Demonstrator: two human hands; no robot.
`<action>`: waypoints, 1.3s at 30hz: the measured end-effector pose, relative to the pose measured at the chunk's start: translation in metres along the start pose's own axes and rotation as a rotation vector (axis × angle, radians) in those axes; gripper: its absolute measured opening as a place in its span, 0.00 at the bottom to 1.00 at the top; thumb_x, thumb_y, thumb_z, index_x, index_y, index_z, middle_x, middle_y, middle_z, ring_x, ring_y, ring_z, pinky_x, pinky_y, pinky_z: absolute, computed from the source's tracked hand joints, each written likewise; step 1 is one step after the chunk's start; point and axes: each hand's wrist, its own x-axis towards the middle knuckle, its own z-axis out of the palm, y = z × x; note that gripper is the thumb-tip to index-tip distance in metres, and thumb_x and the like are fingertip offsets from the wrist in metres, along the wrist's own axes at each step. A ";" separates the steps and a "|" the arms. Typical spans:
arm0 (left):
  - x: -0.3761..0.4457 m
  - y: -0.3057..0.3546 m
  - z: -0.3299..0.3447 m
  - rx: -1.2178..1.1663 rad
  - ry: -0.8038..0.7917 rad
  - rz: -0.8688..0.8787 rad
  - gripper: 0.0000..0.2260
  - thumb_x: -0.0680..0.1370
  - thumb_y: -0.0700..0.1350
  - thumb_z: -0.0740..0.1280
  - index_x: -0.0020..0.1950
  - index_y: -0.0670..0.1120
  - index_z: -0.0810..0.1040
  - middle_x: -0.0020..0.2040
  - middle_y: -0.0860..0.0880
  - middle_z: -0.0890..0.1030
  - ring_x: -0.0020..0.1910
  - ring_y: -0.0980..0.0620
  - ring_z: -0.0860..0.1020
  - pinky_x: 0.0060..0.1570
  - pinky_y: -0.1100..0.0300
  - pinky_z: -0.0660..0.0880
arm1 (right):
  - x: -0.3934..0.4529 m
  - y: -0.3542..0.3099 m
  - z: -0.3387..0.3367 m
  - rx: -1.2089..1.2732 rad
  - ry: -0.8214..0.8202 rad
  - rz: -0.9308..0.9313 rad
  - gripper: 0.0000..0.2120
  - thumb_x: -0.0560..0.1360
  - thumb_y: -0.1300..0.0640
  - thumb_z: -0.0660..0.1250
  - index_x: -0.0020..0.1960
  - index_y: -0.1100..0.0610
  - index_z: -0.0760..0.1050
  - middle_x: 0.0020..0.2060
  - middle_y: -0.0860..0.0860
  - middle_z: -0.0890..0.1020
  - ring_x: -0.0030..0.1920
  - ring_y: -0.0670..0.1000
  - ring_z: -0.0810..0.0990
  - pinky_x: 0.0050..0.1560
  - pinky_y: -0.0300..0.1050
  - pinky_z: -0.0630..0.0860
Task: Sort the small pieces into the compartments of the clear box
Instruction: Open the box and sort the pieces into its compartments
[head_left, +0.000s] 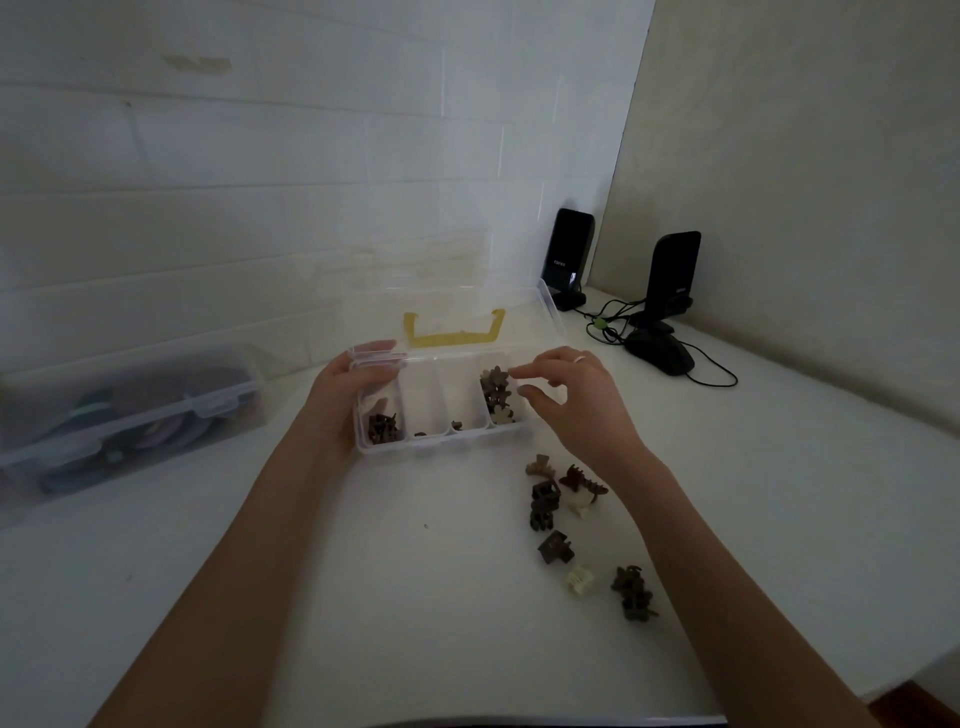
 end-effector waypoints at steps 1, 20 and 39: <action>0.000 0.000 0.000 0.002 -0.001 -0.001 0.12 0.72 0.36 0.68 0.52 0.49 0.80 0.43 0.53 0.84 0.43 0.55 0.79 0.39 0.60 0.69 | -0.003 0.001 -0.002 0.006 -0.001 0.005 0.10 0.75 0.57 0.68 0.55 0.47 0.81 0.47 0.43 0.76 0.49 0.44 0.70 0.45 0.33 0.65; -0.002 -0.002 0.003 0.008 -0.004 -0.007 0.12 0.72 0.37 0.68 0.53 0.48 0.79 0.47 0.50 0.81 0.47 0.54 0.77 0.40 0.59 0.68 | -0.126 -0.004 -0.052 -0.168 -0.259 0.150 0.15 0.71 0.35 0.59 0.55 0.37 0.75 0.36 0.41 0.73 0.38 0.36 0.71 0.34 0.33 0.63; -0.003 0.000 0.005 -0.001 -0.006 -0.010 0.12 0.72 0.36 0.68 0.53 0.48 0.79 0.45 0.52 0.82 0.44 0.56 0.79 0.37 0.63 0.70 | -0.104 0.000 -0.026 -0.197 -0.289 0.106 0.08 0.75 0.50 0.66 0.52 0.50 0.72 0.48 0.46 0.72 0.42 0.48 0.76 0.42 0.42 0.70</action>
